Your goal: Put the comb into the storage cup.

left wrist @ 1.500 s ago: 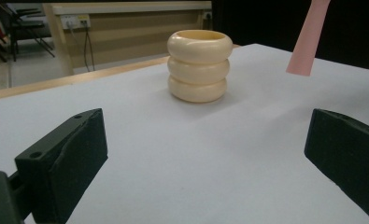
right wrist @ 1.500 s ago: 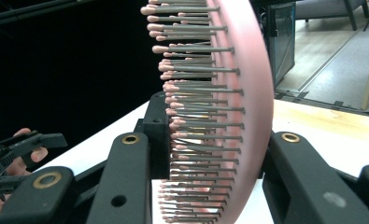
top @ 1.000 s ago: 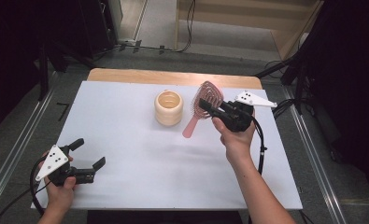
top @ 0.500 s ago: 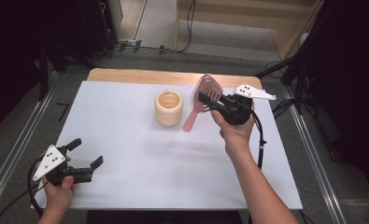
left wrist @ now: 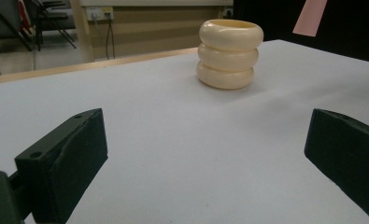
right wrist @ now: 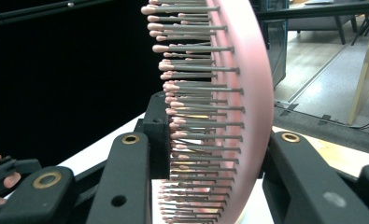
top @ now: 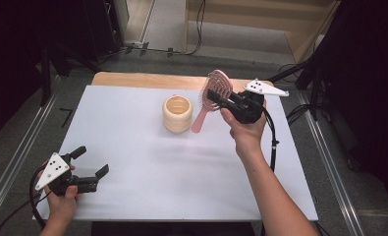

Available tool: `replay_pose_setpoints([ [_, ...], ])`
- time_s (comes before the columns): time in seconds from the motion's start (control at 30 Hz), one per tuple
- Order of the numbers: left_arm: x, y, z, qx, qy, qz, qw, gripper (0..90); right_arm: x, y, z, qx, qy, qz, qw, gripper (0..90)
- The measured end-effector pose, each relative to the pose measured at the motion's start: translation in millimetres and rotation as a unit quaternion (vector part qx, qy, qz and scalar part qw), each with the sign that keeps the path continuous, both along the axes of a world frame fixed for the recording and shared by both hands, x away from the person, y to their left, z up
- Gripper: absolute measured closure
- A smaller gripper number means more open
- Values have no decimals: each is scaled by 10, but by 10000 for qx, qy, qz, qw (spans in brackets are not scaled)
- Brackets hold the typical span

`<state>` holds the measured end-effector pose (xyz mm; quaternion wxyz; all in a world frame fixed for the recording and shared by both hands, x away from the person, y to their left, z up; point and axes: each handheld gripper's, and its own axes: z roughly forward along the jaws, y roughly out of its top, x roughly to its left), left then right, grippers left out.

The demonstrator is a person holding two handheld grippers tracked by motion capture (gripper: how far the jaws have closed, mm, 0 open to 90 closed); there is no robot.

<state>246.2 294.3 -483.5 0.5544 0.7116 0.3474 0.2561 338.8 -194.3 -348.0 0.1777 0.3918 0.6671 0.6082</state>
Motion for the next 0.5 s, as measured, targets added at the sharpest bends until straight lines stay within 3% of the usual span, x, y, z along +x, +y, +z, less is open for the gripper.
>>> replay_pose_setpoints([
  [0.5,0,-6,-4,12,7,-19,10000,0,108,31,111,-8,-59,-18,10000,613],
])
